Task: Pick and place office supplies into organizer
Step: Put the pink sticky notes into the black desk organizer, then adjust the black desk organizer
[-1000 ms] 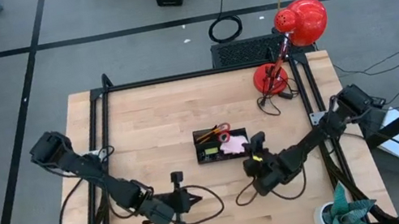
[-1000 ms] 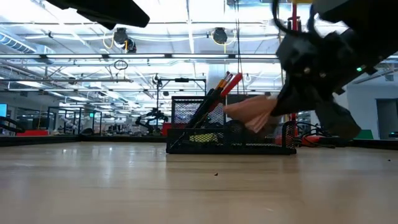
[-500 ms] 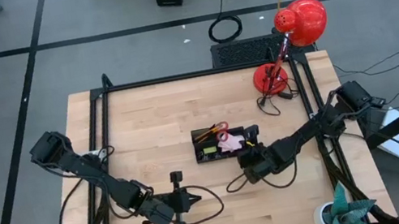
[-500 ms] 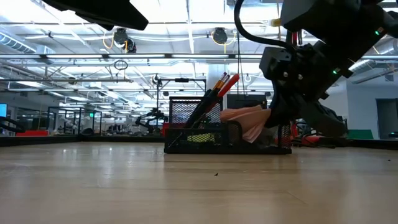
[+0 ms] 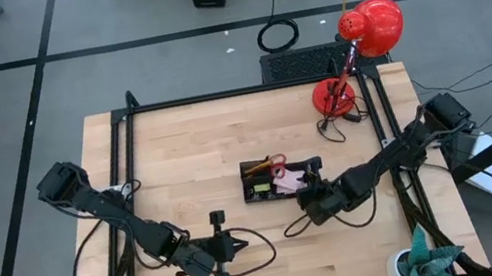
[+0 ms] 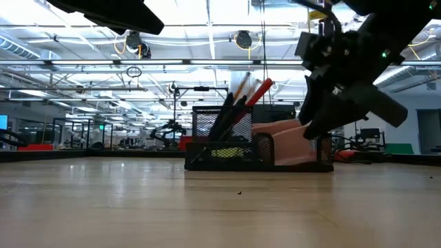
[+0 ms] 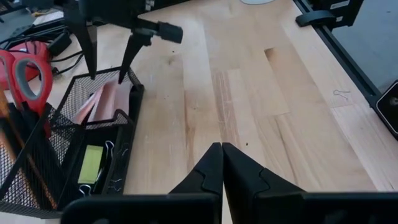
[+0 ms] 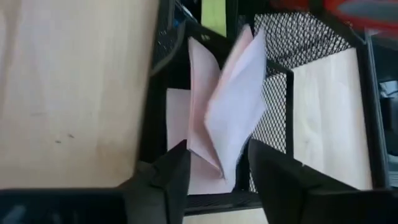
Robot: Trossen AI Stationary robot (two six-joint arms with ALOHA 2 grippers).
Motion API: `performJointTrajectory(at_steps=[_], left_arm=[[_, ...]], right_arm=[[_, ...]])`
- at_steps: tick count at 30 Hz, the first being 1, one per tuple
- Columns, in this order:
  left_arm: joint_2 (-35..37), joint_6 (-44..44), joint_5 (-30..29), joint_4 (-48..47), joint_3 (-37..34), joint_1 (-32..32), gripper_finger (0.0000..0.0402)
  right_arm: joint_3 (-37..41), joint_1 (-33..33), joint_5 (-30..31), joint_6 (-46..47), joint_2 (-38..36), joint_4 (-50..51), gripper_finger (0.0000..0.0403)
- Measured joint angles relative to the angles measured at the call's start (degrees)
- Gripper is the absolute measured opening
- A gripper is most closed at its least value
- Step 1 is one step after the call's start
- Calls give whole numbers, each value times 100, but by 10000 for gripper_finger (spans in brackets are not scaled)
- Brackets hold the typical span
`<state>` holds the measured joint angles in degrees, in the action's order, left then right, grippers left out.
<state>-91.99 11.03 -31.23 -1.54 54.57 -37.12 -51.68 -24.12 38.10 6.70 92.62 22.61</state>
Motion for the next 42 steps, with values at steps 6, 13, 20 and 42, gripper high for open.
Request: performJointTrajectory(at_steps=[6,13,20,42], left_arm=[[1,-2,1,2,2,2,4],[1,11,1,2,2,2,29],[1,11,1,0,2,2,30],[3,-597,-376,41,2,-75,31]], right_arm=[[0,4,-21,14,-90,-34,179],[-2,-9,66,-140,-139,-70,176],[-2,-55,-15,-383,-238,-819,160],[-7,6,-1060,-454,-313,-1349,37]])
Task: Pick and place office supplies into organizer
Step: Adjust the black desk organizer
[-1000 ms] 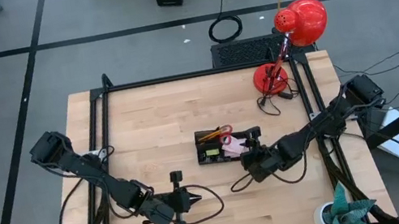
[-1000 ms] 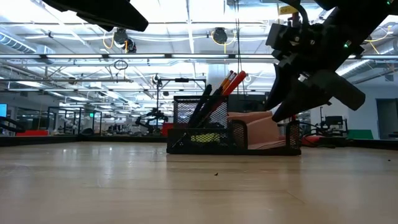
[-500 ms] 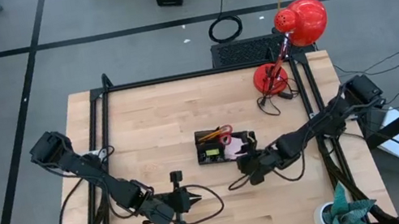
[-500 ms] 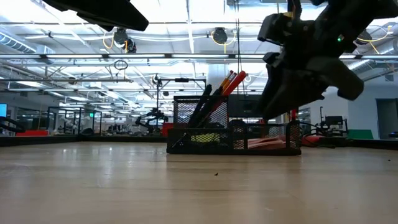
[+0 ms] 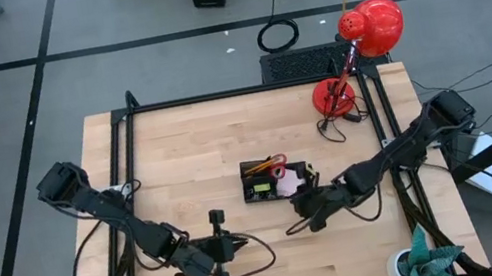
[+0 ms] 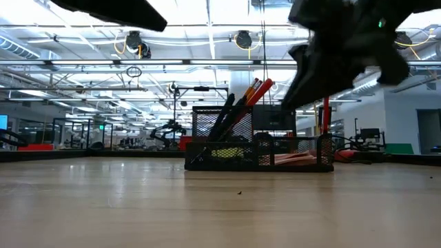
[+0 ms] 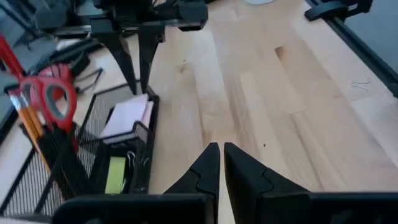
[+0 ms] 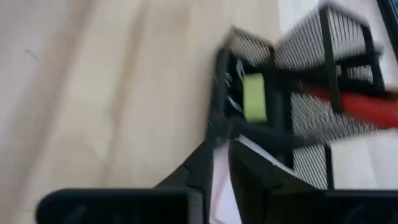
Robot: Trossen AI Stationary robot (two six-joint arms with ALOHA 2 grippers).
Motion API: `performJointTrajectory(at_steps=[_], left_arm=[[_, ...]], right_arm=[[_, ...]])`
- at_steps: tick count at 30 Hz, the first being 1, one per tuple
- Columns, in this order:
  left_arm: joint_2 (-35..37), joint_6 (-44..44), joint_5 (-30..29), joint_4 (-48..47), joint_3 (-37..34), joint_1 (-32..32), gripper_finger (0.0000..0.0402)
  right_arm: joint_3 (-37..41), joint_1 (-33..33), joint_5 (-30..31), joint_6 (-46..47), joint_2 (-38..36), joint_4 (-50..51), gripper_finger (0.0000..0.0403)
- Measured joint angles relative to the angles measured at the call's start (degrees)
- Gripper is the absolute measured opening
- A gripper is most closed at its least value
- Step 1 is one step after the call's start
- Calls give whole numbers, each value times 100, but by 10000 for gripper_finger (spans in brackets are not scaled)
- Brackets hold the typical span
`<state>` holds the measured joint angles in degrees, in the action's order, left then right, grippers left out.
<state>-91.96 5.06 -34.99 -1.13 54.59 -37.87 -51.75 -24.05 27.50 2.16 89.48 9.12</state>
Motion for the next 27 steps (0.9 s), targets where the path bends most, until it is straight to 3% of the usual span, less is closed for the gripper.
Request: performJointTrajectory(at_steps=[5,14,16,19,22,27], left_arm=[[0,-486,62,302,0,-49,31],[0,-1302,50,1180,-392,-60,31],[0,-1510,359,1688,-624,45,30],[0,-1605,1273,2621,-1013,334,31],[-44,-1276,2109,3204,-1261,721,30],[-222,-556,2241,3153,-1540,1271,30]], right_arm=[[0,-22,-422,-207,-368,-251,4],[719,4,-356,15,-1328,-411,1],[1041,3,-356,54,-1623,-845,1],[1573,-56,-368,187,-1993,-1805,1],[2047,-111,-726,381,-2139,-2743,1],[2469,-299,-832,969,-1797,-3350,1]])
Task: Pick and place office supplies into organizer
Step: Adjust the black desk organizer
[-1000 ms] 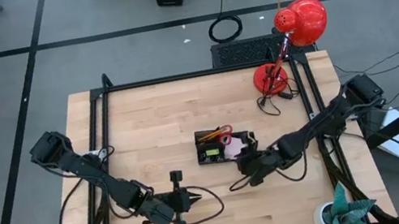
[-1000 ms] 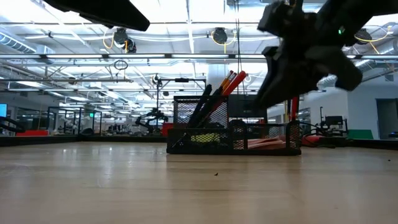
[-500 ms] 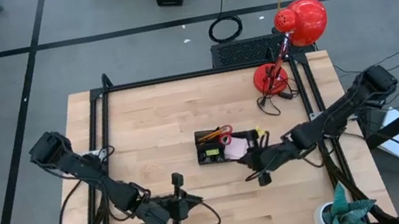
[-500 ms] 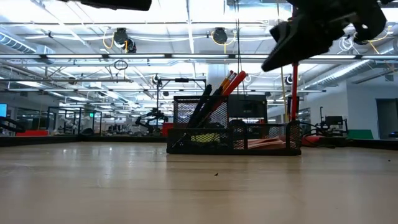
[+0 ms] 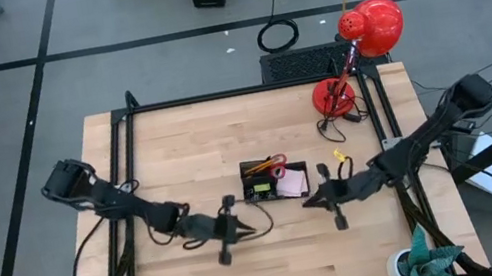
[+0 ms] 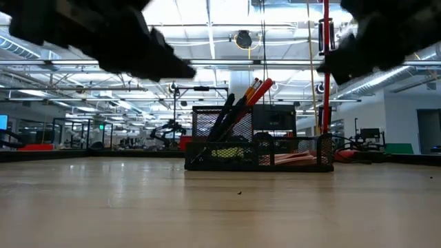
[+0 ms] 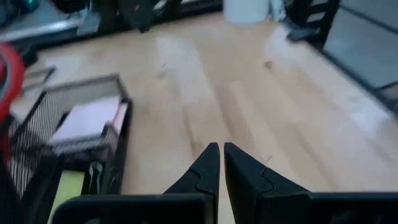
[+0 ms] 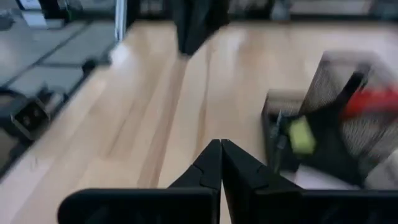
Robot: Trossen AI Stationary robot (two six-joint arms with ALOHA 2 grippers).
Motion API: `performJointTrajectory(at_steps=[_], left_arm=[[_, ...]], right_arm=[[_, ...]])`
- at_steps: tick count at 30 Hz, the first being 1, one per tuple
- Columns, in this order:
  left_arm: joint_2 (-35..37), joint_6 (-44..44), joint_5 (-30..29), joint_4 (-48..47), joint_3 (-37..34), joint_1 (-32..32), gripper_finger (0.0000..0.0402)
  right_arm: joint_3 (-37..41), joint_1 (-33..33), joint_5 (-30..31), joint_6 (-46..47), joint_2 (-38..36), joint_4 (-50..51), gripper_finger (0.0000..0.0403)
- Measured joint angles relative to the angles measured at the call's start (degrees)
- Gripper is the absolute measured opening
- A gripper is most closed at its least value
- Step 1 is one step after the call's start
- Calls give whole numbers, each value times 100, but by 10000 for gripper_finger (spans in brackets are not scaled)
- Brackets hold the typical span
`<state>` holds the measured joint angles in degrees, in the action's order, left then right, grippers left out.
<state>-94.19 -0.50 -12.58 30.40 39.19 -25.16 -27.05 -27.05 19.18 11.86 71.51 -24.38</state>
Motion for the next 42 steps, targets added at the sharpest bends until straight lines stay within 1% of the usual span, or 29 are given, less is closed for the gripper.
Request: performJointTrajectory(at_steps=[7,12,16,19,23,31,36,42], left_arm=[[-136,42,-8,35,-79,140,30],[-123,-43,-34,146,-66,122,30],[-127,-32,-37,140,-71,124,30],[-127,20,-43,102,-73,124,30],[-127,66,-43,77,-73,124,30],[-127,64,-43,69,-73,124,30],[-127,64,-43,69,-73,124,31],[-127,75,-43,69,-72,124,31]], right_arm=[[20,-138,4,829,996,-138,0],[23,-54,8,1151,1359,-31,0],[22,91,63,1304,1438,199,0],[23,192,257,1448,1446,437,0],[20,265,484,1493,1446,520,0],[20,273,480,1471,1414,534,0],[20,433,619,1459,1414,585,0],[20,459,605,1451,1414,561,0]])
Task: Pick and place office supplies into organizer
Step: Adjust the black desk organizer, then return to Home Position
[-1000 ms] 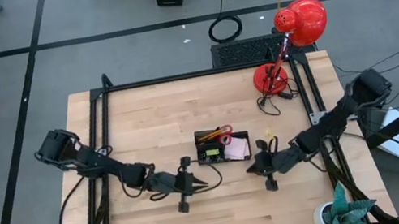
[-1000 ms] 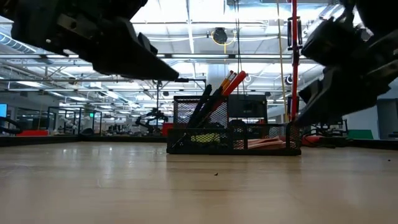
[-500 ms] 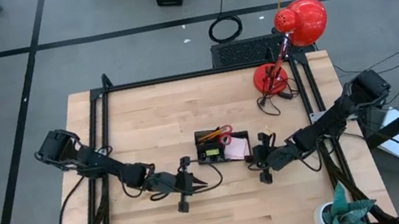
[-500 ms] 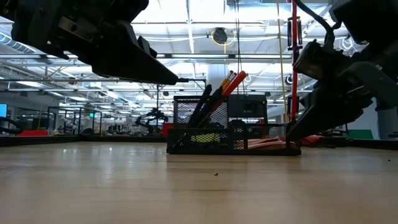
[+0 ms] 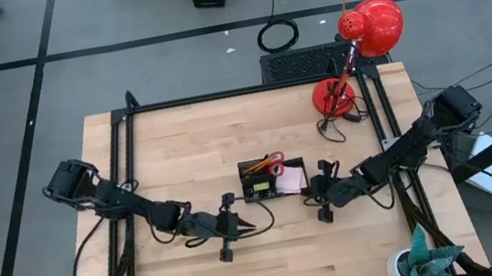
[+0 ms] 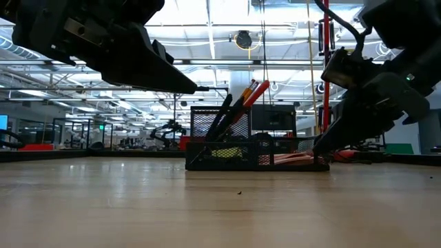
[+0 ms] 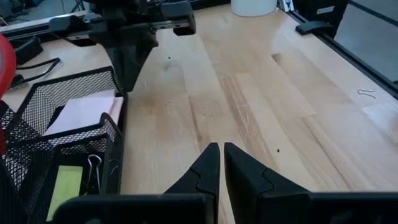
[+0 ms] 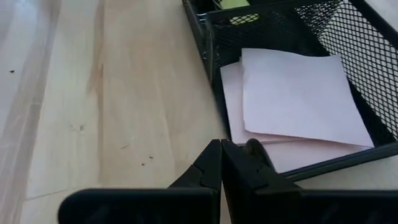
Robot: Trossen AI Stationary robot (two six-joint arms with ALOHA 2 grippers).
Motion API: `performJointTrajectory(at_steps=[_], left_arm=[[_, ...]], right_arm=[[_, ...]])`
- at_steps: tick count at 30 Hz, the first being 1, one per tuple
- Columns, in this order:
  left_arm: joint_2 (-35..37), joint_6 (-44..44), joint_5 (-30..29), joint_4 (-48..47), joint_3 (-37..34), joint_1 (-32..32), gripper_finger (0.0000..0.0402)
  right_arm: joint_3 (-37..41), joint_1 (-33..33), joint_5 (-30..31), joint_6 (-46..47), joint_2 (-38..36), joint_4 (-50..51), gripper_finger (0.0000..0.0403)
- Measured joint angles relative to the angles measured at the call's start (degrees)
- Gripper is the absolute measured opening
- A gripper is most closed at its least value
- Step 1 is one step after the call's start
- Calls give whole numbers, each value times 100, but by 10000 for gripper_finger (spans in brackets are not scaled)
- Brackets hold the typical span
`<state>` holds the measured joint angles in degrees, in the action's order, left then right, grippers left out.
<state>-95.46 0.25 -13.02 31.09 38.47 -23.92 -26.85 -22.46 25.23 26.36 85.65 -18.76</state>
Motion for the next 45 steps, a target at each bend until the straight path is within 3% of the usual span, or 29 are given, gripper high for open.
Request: performJointTrajectory(at_steps=[9,16,22,27,31,35,40,45], left_arm=[[0,-291,102,166,0,-24,31],[255,-900,71,438,201,80,31],[1558,-1560,-345,-914,214,178,30],[2725,-1517,-652,-1374,-174,-175,20],[3206,-1548,-858,-606,-943,-409,6],[3323,-1564,-1083,704,-1876,-435,6],[3338,-1445,-1106,2228,-2687,-224,6],[3357,-1260,-1004,2323,-2837,65,3]], right_arm=[[-4,-90,-839,-727,-137,-1077,0],[-9,196,-1055,-1666,-1008,-1211,0],[168,598,-1644,-2259,-1950,-765,0],[723,621,-1127,-2062,-2720,-1014,0],[991,628,-589,-1894,-3379,-663,0],[1129,608,-509,-1998,-3982,-282,0],[1578,655,-922,-2246,-4602,-883,0],[2204,950,-1458,-2258,-5001,-1688,0]])
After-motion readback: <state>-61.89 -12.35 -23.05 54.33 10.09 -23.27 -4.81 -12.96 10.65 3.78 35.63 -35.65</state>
